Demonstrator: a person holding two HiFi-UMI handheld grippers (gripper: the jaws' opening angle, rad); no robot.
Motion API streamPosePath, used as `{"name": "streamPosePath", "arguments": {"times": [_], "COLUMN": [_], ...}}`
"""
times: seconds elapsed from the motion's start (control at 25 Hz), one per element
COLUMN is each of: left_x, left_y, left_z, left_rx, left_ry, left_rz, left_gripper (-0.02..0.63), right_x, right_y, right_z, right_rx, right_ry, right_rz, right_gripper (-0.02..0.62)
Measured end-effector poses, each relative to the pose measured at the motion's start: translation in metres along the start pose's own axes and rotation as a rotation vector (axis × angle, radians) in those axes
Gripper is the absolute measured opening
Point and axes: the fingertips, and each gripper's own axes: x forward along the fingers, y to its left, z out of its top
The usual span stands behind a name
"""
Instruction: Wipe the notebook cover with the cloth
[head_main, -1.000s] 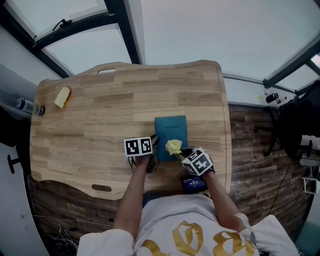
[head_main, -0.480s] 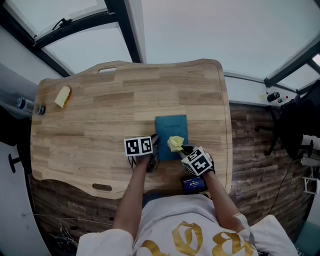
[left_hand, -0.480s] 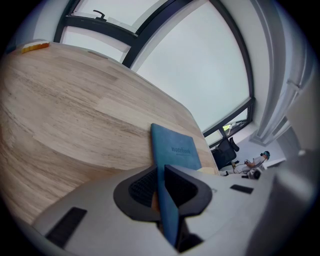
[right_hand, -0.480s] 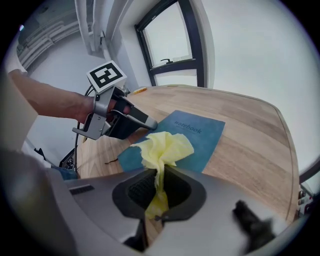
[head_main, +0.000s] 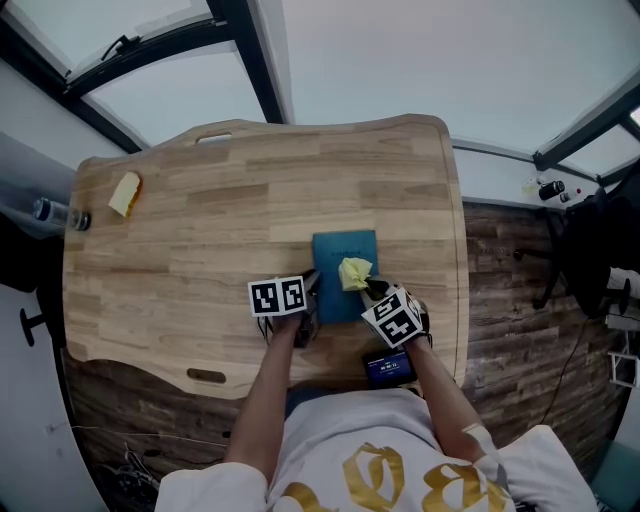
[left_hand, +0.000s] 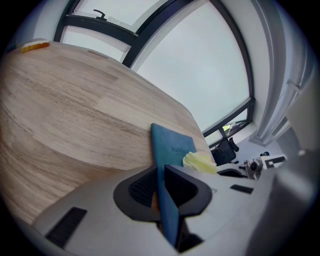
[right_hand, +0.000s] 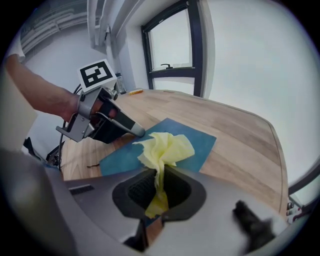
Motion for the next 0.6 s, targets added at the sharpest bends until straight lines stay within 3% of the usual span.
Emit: {"name": "streamPosePath", "arguments": {"times": [0.44, 0.6], "left_x": [0.001, 0.001], "left_y": [0.001, 0.0], "left_z": [0.001, 0.001], "left_rx": [-0.003, -0.002], "left_ry": [0.001, 0.001], "left_rz": [-0.005, -0.004], "left_gripper": [0.055, 0.055], "right_x": [0.013, 0.015], "right_y": [-0.033, -0.048], "right_z": [0.024, 0.03], "right_rx": [-0.011, 0.031], "right_ry": [-0.046, -0.059], "right_rz": [-0.092, -0.129], "right_gripper": [0.037, 0.037]}}
